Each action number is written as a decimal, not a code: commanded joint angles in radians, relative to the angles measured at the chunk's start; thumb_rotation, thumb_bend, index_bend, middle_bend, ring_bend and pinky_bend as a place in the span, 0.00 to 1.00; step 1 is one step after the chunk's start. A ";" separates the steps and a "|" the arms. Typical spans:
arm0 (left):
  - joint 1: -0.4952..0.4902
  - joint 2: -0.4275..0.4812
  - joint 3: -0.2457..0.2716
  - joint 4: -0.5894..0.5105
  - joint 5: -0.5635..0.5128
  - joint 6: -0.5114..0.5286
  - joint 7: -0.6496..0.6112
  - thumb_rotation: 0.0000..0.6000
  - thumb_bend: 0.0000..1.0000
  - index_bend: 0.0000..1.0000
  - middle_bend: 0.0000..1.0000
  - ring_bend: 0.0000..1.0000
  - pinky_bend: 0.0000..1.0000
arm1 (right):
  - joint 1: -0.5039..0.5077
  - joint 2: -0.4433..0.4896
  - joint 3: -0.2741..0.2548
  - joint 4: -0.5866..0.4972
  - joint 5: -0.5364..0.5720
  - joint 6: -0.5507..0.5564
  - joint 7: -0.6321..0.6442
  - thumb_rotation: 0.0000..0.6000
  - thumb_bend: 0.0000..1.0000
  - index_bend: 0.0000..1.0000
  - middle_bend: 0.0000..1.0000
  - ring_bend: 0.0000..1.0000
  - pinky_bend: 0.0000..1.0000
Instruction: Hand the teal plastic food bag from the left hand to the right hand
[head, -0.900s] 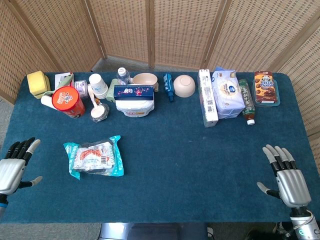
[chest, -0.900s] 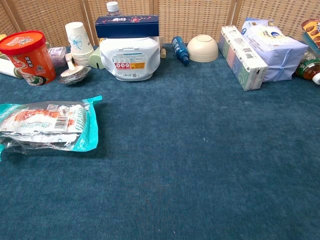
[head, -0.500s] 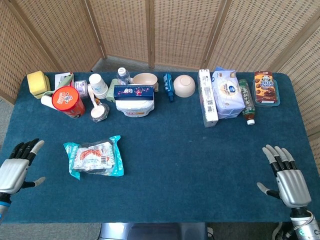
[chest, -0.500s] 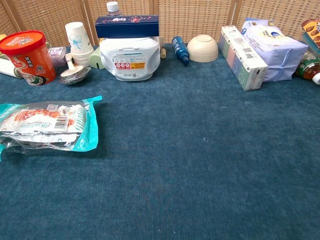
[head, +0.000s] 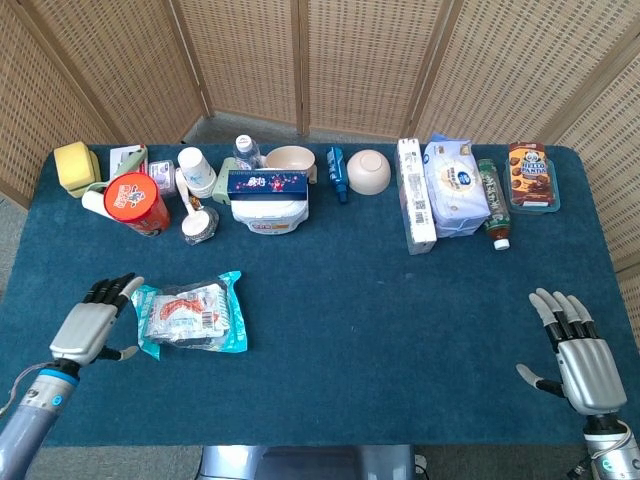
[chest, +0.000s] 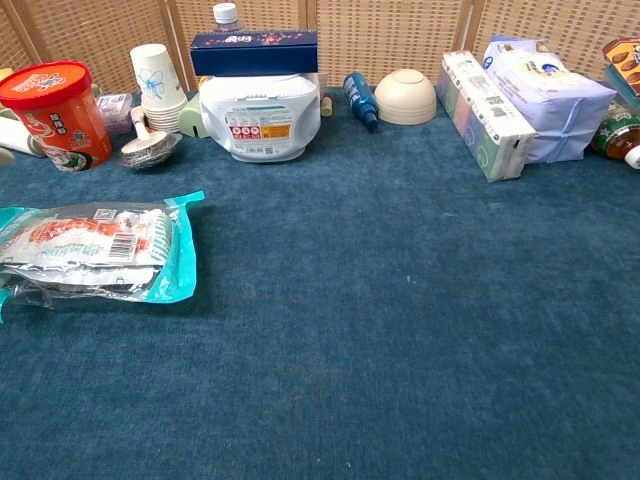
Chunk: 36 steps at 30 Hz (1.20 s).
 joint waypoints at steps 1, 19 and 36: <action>-0.042 -0.040 -0.017 0.003 -0.068 -0.062 0.043 1.00 0.00 0.00 0.00 0.00 0.00 | 0.000 0.001 0.000 0.000 0.001 0.000 0.003 1.00 0.00 0.00 0.00 0.00 0.05; -0.102 -0.190 -0.050 0.079 -0.217 -0.015 0.213 1.00 0.10 0.63 0.67 0.67 0.77 | 0.002 0.005 0.001 0.003 0.003 -0.008 0.035 1.00 0.00 0.00 0.00 0.00 0.05; -0.111 -0.009 -0.030 -0.060 0.124 0.035 -0.214 1.00 0.13 0.64 0.68 0.68 0.77 | 0.076 -0.015 -0.043 0.035 -0.095 -0.089 0.216 1.00 0.00 0.00 0.00 0.00 0.05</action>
